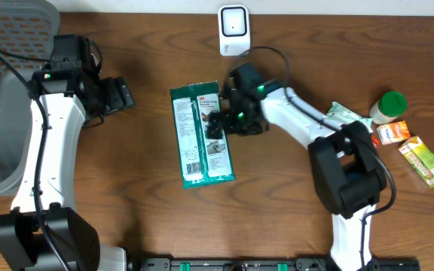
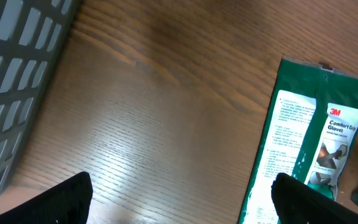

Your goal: Scan the item barcode

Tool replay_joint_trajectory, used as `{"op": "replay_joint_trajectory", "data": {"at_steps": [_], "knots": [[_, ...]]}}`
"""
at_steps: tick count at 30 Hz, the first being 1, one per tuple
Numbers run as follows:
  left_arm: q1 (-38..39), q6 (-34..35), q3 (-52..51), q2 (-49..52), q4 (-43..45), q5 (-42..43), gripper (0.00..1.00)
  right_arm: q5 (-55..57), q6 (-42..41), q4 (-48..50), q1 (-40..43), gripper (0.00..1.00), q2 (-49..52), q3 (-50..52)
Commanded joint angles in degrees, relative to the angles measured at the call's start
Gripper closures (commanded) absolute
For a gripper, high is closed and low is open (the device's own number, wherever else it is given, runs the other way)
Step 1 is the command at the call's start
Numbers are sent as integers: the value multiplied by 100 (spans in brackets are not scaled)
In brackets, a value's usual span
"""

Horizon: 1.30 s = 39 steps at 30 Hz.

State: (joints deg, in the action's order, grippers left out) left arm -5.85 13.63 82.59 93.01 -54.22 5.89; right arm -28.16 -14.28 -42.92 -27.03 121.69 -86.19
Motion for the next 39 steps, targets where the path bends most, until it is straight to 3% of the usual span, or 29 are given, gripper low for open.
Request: {"op": "replay_joint_trajectory", "data": {"at_steps": [1, 6, 15, 19, 23, 29, 30, 31, 32, 33, 35, 39], "knots": [[-24, -33, 15, 22, -35, -9, 8, -1215, 684, -70, 494, 1, 140, -26], [-24, -31, 13, 22, -33, -9, 8, -1451, 1290, -127, 723, 1, 142, 7], [-24, -4, 15, 20, 271, 63, 7, -1467, 1307, -17, 651, 1, 142, 74], [-17, -96, -39, 24, -61, 1082, 7, -1652, 1309, -2, 619, 1, 142, 74], [90, -785, -400, 37, -118, 2293, 7, -1676, 1309, -131, 595, 1, 142, 74], [507, -890, -1095, 109, 83, 2328, 2, -1679, 1257, -426, 592, 1, 142, 76], [546, -892, -1130, 120, 142, 2323, 17, -1679, 1233, -468, 586, 1, 142, 76], [586, -892, -1169, 125, 240, 2293, 49, -1679, 1180, -501, 575, 1, 142, 79], [623, -887, -1222, 127, 380, 2260, 64, -1676, 1150, -511, 557, 1, 142, 87], [664, -872, -1283, 129, 518, 2258, 74, -1676, 1126, -514, 544, 1, 142, 94], [758, -774, -1436, 129, 787, 2177, 85, -1674, 1075, -505, 520, 1, 142, 125], [1003, 37, -1818, 129, 1305, 1473, 86, -1674, 1014, -442, 461, 2, 142, 243]]}}
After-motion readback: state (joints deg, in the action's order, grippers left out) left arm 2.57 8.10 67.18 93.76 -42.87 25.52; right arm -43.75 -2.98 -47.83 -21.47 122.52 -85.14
